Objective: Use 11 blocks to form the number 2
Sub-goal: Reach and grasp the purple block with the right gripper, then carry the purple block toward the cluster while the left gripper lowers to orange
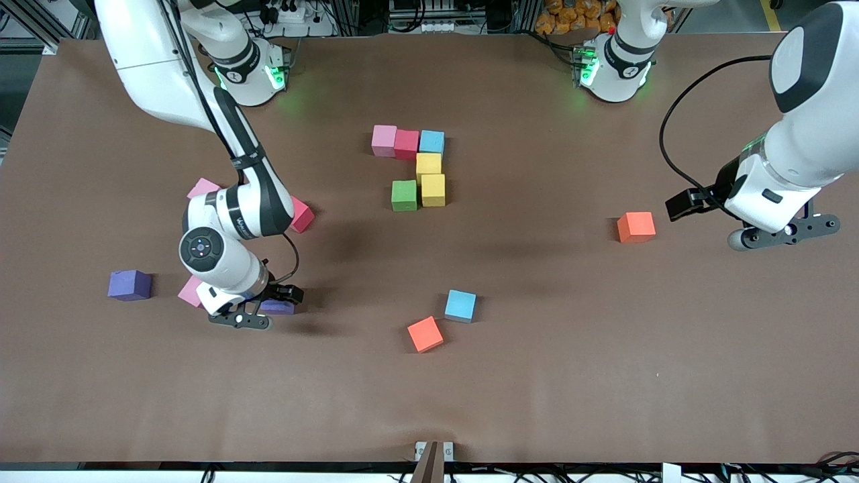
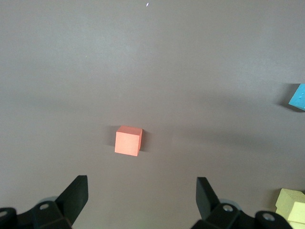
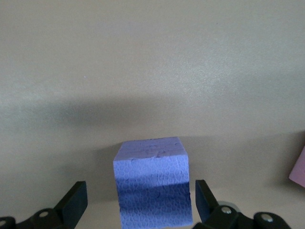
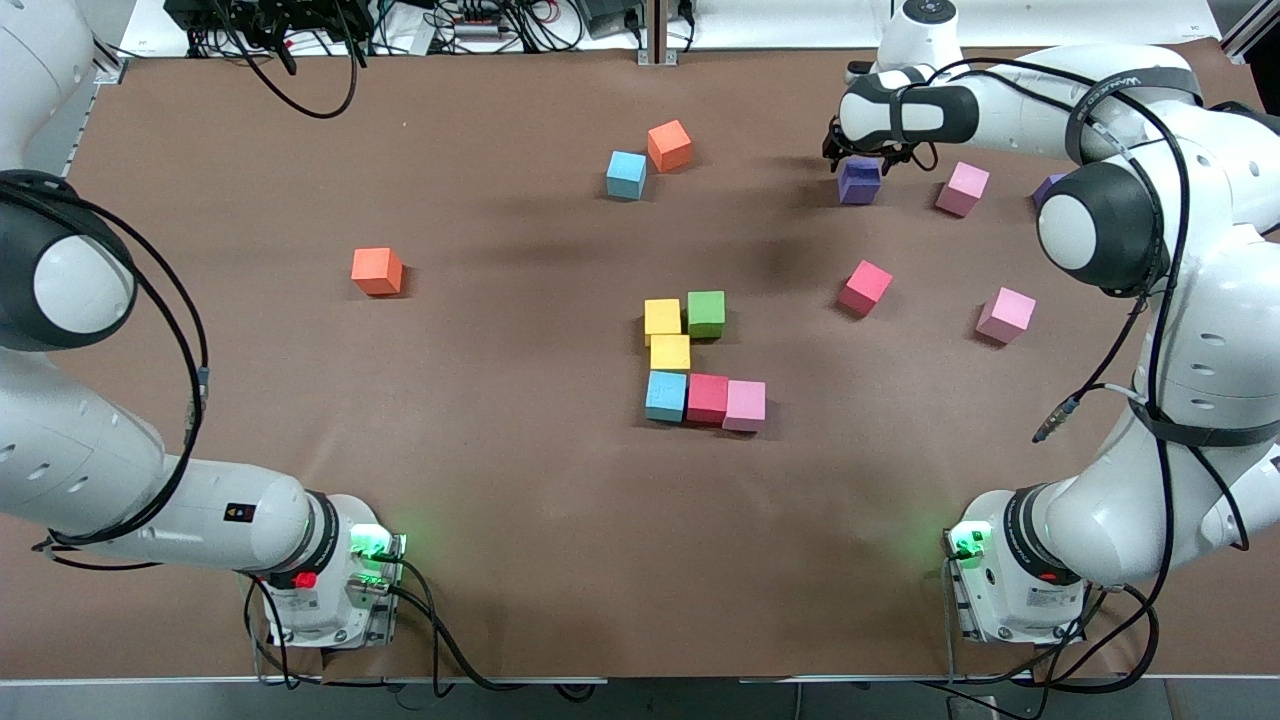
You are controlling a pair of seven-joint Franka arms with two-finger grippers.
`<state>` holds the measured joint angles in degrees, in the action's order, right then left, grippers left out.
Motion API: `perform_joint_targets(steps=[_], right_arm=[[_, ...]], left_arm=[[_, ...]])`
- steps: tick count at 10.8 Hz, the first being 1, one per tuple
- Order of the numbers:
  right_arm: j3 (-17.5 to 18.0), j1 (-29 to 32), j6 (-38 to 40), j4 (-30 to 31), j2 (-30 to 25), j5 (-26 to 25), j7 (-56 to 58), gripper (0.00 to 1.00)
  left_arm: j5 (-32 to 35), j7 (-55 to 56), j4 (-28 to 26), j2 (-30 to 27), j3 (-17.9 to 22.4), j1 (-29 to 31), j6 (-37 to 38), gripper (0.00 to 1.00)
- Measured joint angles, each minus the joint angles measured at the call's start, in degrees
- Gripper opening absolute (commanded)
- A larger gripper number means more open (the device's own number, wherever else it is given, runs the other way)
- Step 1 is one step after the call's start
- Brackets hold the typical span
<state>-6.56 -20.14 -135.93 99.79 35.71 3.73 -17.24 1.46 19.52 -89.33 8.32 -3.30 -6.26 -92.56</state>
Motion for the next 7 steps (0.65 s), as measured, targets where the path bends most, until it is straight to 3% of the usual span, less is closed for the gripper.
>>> perform_joint_targets(steps=[7], right_arm=[[0.1, 0.2, 0.0, 0.4, 1.0, 0.0, 7.7, 0.88]], left_arm=[[-0.1, 0.3, 0.0, 0.0, -0.3, -0.9, 0.1, 1.0]])
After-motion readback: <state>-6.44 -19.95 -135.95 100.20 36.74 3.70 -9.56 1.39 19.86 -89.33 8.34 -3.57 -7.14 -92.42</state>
